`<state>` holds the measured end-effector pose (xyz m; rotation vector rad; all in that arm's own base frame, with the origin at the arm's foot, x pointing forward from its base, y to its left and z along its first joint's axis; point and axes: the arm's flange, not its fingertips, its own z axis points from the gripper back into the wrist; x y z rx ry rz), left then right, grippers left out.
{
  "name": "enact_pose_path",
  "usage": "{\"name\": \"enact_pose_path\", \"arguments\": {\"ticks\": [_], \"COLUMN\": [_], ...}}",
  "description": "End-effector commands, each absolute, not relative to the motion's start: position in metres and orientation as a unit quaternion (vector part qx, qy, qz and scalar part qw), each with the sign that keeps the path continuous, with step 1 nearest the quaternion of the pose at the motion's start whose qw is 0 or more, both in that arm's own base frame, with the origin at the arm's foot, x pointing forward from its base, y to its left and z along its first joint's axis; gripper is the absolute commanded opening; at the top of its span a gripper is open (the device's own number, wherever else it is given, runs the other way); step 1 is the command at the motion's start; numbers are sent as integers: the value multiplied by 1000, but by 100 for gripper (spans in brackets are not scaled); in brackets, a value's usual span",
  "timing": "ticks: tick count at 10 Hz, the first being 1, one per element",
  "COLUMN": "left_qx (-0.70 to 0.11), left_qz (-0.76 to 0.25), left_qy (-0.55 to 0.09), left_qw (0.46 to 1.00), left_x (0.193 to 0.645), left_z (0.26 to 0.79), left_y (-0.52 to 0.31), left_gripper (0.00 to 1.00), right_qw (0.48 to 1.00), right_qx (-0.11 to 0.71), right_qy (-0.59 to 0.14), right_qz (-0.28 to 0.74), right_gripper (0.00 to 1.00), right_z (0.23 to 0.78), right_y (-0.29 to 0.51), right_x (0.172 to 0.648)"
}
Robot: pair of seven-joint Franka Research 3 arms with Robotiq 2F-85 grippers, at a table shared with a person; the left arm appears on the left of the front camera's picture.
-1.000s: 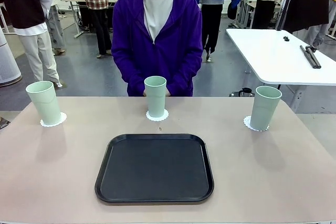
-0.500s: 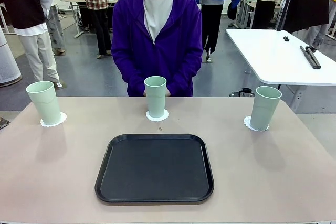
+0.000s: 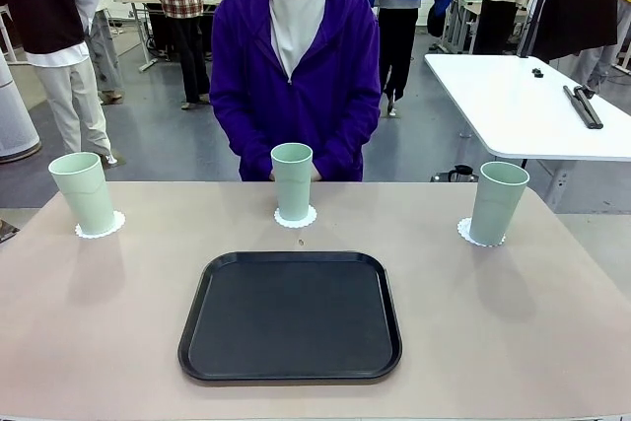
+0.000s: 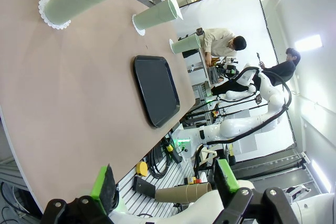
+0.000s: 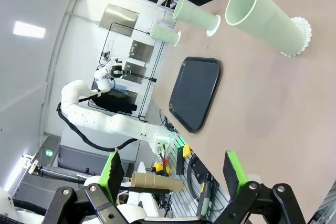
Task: Place coasters on the table and set cups on them.
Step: Take one Reusable plastic cup from the Flat Tray and place it on a coaster set by the human.
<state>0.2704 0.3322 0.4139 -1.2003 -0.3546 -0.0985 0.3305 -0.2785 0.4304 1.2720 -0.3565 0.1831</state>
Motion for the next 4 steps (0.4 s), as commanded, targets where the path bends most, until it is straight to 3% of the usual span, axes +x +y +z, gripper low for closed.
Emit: {"name": "enact_pose_path", "arguments": {"ticks": [1,4], "left_qx": [-563,-563], "left_qz": [-46,-46], "left_qy": [-168,-168], "left_qw": [808,808], "left_x": [269,269], "left_z": [416,416], "left_y": [333,333], "left_gripper": [100,100], "right_qw": [789,789], "right_qx": [588,588], "right_qy": [-163,-163], "right_qz": [75,75], "right_gripper": [100,100], "right_z": [430,430], "right_y": [-279,-279], "right_x": [331,331]}}
